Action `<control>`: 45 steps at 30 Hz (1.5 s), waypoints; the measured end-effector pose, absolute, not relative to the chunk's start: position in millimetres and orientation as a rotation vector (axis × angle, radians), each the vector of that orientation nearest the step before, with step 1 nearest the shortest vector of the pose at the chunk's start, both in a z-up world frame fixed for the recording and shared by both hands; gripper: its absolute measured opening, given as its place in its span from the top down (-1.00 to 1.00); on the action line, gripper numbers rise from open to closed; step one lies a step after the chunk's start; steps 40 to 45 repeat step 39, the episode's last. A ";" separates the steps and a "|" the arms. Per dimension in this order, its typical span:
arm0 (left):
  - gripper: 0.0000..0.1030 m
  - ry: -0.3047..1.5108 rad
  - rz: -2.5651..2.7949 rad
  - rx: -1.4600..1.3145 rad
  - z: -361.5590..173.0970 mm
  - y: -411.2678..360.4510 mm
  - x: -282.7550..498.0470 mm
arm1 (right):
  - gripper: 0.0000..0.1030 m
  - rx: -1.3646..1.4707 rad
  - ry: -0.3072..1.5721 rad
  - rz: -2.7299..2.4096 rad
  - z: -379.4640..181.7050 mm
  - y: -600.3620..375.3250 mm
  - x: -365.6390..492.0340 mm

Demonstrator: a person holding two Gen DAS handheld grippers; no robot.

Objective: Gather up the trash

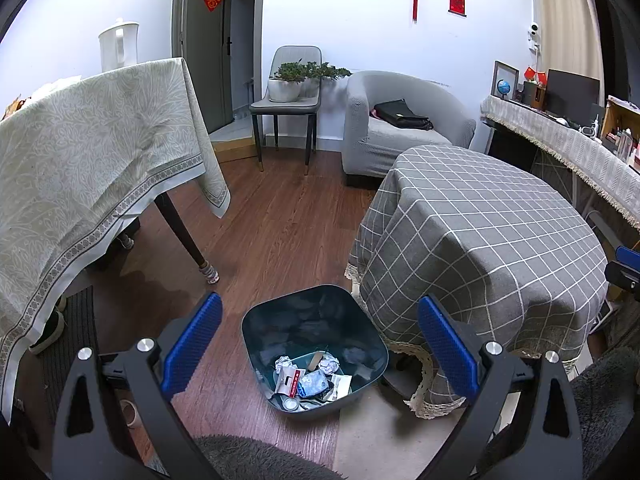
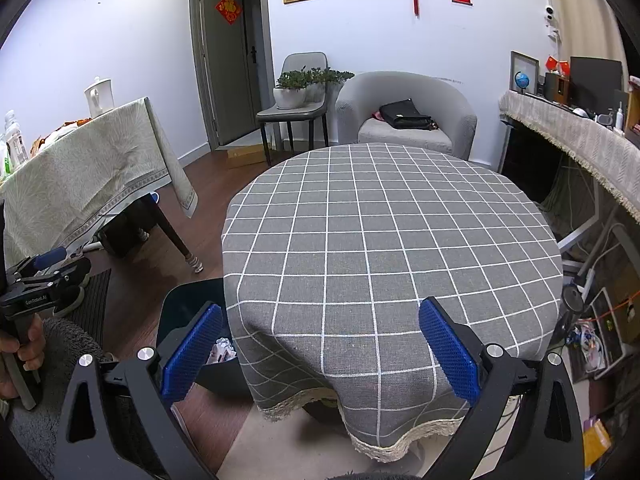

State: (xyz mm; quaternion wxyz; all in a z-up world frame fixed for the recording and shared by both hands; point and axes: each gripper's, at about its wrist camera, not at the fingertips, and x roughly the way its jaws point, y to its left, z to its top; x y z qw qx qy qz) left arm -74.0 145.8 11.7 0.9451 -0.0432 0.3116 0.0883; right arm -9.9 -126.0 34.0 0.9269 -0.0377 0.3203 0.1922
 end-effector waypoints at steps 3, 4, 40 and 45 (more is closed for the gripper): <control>-0.93 0.635 0.180 -0.088 11.6 145.5 -73.7 | -0.93 -0.080 0.659 0.394 31.6 -125.9 -10.4; -0.93 0.635 0.180 -0.088 11.5 145.5 -73.6 | -0.93 -0.081 0.661 0.394 30.6 -125.8 -10.3; -0.93 0.640 0.173 -0.076 10.4 137.0 -72.5 | -0.93 -0.084 0.666 0.393 30.2 -125.8 -9.5; -0.93 0.640 0.173 -0.076 10.4 137.0 -72.5 | -0.93 -0.084 0.666 0.393 30.2 -125.8 -9.5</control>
